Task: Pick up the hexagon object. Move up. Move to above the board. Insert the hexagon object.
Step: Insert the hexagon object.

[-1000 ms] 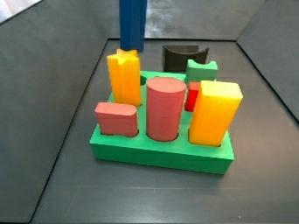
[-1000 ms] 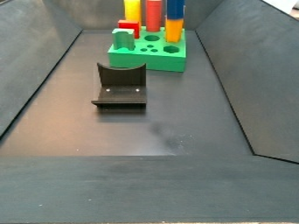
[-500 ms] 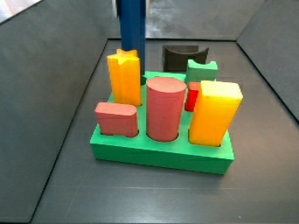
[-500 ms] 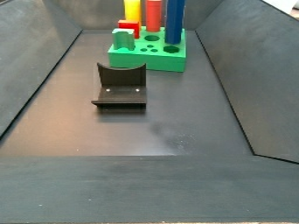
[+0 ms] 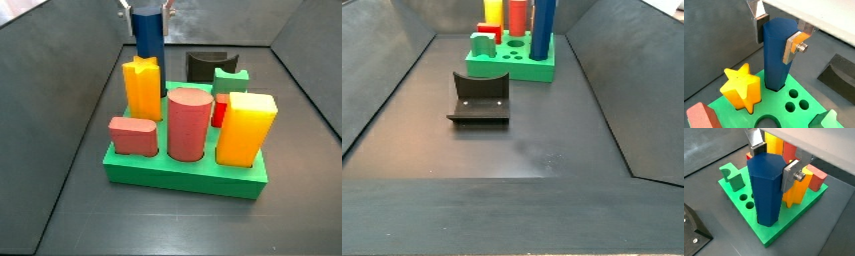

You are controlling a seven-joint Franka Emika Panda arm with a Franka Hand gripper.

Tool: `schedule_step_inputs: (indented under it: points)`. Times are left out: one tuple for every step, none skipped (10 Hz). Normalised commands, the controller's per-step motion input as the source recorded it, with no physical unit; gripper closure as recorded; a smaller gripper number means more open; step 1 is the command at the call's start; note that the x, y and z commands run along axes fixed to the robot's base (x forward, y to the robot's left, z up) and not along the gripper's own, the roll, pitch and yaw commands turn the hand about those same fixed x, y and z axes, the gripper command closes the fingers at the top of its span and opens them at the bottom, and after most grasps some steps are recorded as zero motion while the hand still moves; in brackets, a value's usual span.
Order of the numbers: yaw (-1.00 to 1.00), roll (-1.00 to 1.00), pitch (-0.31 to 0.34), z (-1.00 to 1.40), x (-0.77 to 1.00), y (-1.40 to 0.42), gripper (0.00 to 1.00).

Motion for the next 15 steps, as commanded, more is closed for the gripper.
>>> schedule_step_inputs:
  points:
    - [0.00,0.00,-0.176,-0.34,0.17,0.00,1.00]
    - [0.00,0.00,-0.180,-0.34,0.18,0.00,1.00]
    - [0.00,0.00,-0.203,-0.44,0.13,0.00,1.00]
    - [-0.01,0.04,-0.297,-0.63,0.00,0.00,1.00]
    - [-0.03,0.11,-0.276,-0.66,-0.09,0.00,1.00]
    - [-0.01,0.19,-0.189,-0.73,-0.02,0.00,1.00]
    - [0.00,0.29,-0.103,-0.74,0.00,-0.09,1.00]
    - [0.00,0.32,0.000,-0.71,0.25,-0.13,1.00]
    - [0.00,0.28,0.114,-0.62,0.44,-0.13,1.00]
    - [0.11,0.30,0.141,-0.56,0.30,-0.20,1.00]
    - [0.15,0.30,0.151,-0.56,0.23,-0.23,1.00]
    - [-0.02,0.20,0.226,-0.65,0.36,-0.16,1.00]
    - [-0.18,0.15,0.244,-0.65,0.39,-0.10,1.00]
    - [-0.36,0.05,0.299,-0.54,0.34,-0.04,1.00]
    - [-0.31,0.07,0.229,-0.69,0.44,-0.11,1.00]
